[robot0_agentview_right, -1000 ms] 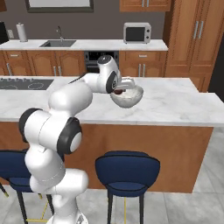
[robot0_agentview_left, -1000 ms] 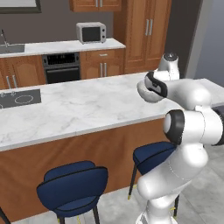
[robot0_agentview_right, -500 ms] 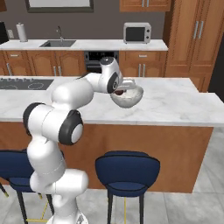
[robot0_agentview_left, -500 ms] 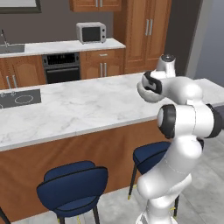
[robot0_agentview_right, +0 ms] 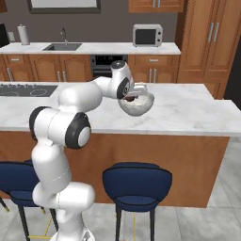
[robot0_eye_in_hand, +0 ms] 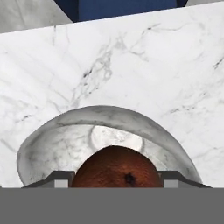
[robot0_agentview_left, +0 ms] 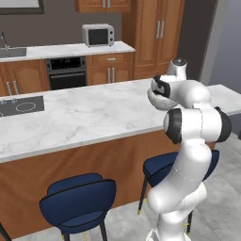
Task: Retrieve the pear and peach from the fridge and place them into the bowl on the dining table.
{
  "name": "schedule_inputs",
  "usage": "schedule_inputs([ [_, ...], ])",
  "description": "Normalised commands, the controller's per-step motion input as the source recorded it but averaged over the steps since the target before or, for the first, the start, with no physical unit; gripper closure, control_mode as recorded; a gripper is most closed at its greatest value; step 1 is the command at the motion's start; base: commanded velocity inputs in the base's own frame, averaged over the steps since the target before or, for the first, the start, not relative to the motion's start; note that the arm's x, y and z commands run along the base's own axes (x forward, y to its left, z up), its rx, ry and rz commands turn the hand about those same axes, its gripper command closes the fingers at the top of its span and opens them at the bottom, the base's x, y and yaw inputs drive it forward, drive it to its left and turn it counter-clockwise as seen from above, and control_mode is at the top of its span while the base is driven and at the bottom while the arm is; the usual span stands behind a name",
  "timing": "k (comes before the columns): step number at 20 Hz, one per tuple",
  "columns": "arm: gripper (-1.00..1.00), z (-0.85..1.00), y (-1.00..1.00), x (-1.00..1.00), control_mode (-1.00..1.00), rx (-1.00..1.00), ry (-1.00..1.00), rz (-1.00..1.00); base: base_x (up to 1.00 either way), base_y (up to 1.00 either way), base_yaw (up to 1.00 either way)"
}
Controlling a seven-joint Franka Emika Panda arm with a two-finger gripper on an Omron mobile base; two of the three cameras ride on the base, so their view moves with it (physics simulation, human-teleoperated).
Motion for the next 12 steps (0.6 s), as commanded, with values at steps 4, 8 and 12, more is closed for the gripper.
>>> schedule_inputs([
  [4,-1.0,0.0,-0.16,0.11,-1.0,0.0,0.0,0.04,0.0,0.0,0.0],
  [8,-1.0,0.0,-0.12,0.03,-1.0,0.0,-0.01,0.05,0.0,0.0,0.0],
  [12,-1.0,0.31,-0.26,-0.51,-1.0,0.05,-0.22,0.14,0.0,0.0,0.0],
])
